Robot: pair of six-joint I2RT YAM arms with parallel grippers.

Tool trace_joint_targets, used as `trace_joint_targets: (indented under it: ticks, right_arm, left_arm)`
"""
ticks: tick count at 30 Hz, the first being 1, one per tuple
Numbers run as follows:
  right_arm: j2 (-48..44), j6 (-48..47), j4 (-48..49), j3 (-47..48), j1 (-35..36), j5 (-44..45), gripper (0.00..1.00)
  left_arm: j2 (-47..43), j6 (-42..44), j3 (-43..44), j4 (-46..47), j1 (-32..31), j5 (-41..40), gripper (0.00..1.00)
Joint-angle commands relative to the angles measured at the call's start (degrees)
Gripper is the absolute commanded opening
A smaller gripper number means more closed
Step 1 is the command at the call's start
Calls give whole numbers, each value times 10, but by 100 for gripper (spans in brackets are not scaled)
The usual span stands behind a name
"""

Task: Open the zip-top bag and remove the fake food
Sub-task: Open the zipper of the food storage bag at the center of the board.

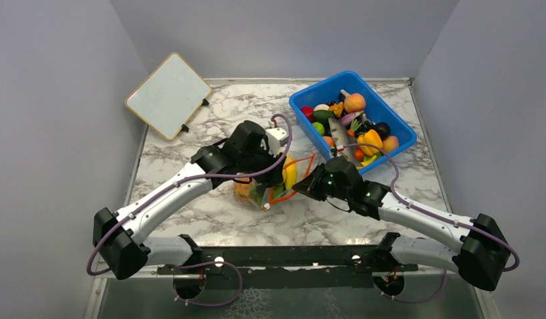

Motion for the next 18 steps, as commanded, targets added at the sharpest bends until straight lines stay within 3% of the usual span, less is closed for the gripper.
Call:
trace_joint_targets:
  ticks: [1,8,10,15,18]
  right_arm:
    - [-23,-13,-1,0,2,26,1]
    - [-36,-14,-12,9,2,34,1]
    - [-39,-17,-17,11,1,34,1]
    - [-38,-89,-17,28,1,49,1]
    - [-14,-164,-65,79,-11,78,1]
  left_arm:
    - [34,26,68,-32,-38,-9,50]
    - [69,29,92,-92,-68,-111,48]
    - [68,22,89,-92,-69,-144,40]
    - [63,-5,99,-91,-69,-238,0]
    - [48,-20,105,-86,-67,-312,0]
